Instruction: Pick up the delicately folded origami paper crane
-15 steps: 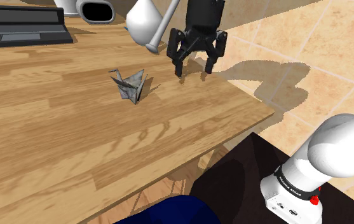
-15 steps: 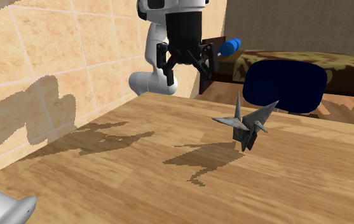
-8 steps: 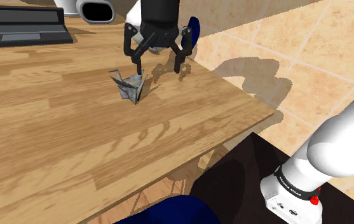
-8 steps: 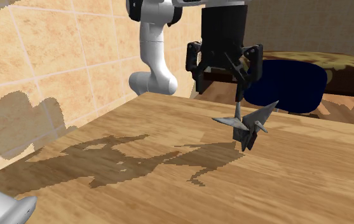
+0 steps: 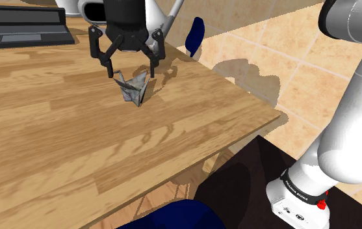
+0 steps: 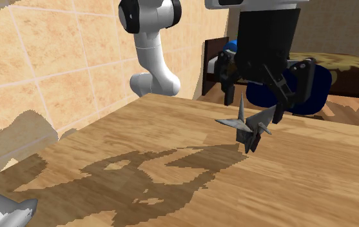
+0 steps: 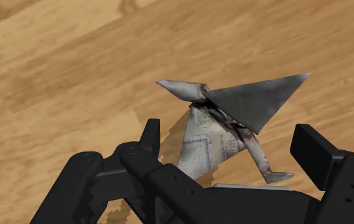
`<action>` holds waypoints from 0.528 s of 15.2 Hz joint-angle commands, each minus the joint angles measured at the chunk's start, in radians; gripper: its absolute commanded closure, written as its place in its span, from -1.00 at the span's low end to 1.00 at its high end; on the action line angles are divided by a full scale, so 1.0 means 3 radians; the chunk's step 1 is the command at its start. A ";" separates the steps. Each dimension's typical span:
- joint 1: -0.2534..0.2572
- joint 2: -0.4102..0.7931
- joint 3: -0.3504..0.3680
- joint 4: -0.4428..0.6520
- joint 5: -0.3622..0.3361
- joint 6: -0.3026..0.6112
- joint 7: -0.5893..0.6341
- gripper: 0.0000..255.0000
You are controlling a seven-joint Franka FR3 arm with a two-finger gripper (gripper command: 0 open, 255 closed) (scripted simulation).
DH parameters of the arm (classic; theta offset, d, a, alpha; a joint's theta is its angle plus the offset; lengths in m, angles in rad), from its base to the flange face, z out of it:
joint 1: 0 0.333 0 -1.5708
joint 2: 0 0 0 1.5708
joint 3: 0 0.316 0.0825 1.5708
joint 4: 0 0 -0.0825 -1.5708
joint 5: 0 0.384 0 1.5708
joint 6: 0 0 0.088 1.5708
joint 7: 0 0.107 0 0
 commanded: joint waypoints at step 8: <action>-0.0032 -0.0022 -0.0010 -0.0263 0.0015 0.0245 -0.0011 1.00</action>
